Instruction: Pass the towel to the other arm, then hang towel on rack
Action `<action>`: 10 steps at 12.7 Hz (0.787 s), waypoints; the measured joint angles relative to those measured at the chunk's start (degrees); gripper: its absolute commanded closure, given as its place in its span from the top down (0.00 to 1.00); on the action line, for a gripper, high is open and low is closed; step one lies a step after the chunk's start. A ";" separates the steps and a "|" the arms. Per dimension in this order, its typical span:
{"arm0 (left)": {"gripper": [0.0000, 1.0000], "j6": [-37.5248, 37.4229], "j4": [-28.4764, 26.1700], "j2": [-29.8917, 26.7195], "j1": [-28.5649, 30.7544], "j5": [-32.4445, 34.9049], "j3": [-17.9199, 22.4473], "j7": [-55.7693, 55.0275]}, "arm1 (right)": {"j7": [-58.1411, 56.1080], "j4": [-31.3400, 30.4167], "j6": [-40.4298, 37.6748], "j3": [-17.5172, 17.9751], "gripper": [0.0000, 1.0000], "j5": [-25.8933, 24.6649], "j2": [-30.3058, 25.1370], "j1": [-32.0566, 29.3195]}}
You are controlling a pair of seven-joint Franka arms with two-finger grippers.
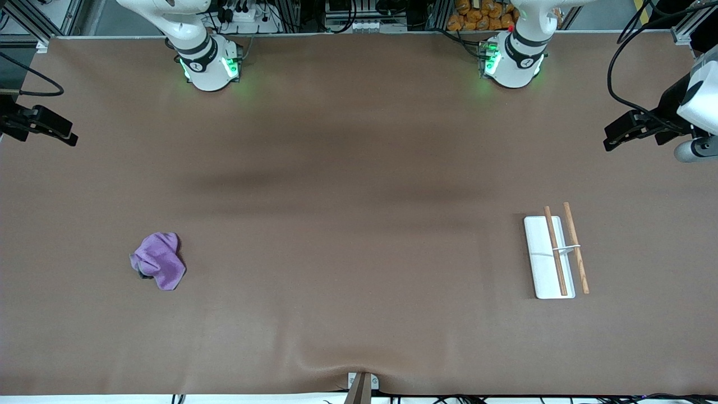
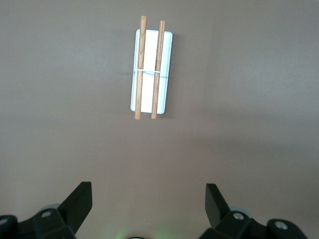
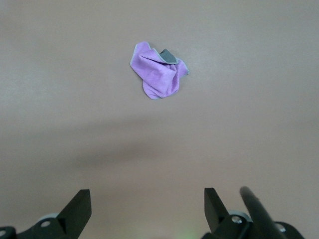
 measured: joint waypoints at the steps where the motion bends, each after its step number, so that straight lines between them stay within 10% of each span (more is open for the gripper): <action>1: 1.00 -0.01 0.00 0.00 -0.01 0.00 -0.03 0.00 | -0.09 0.01 0.06 0.11 1.00 0.01 0.00 0.02; 10: 1.00 -1.23 -0.10 0.25 -0.03 0.00 -0.14 0.00 | -1.74 0.04 0.67 0.48 1.00 0.15 0.00 0.35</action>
